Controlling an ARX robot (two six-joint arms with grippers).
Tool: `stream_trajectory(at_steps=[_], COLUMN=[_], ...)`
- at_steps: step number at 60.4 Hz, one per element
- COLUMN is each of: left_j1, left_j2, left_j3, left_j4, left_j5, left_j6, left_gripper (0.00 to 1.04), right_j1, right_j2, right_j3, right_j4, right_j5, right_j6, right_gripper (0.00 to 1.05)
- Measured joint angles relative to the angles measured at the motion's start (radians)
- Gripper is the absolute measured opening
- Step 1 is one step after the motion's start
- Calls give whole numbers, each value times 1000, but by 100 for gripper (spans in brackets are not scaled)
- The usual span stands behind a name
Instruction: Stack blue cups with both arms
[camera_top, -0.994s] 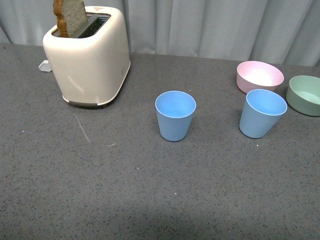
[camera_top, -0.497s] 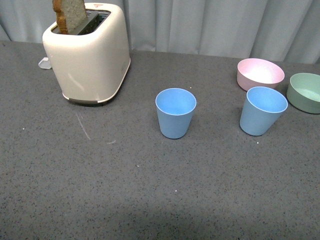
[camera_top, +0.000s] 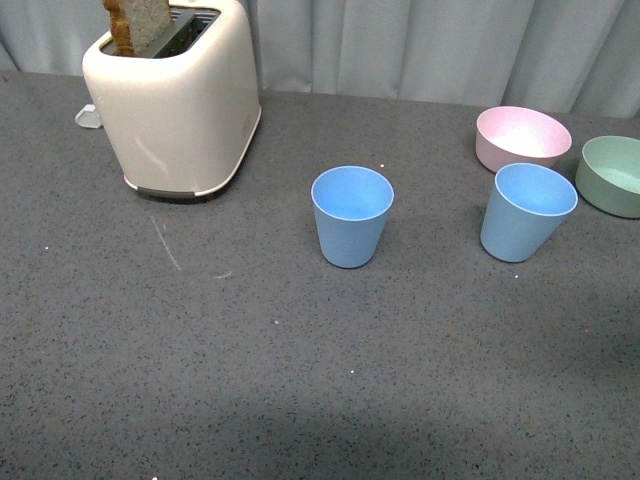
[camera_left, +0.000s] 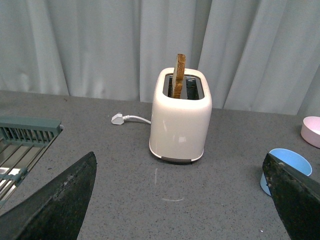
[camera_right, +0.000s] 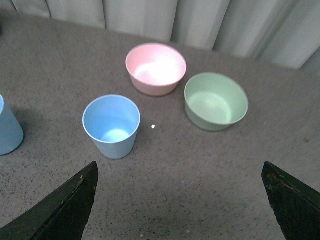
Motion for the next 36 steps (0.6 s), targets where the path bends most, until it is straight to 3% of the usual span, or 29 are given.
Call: stream_trajectory(at_steps=[18,36], left_j1=[0,0], left_j2=[0,0], left_j3=[0,0], left_j4=[0,0], left_j5=[0,0], left_j6=[0,0], left_gripper=[98,98], right_j1=[30,68], right_j2=[473,740], right_j3=[427,702], right_j4=[-225,-467], right_j5=[21,62], right_j6=[170,305], right_gripper=[95,95])
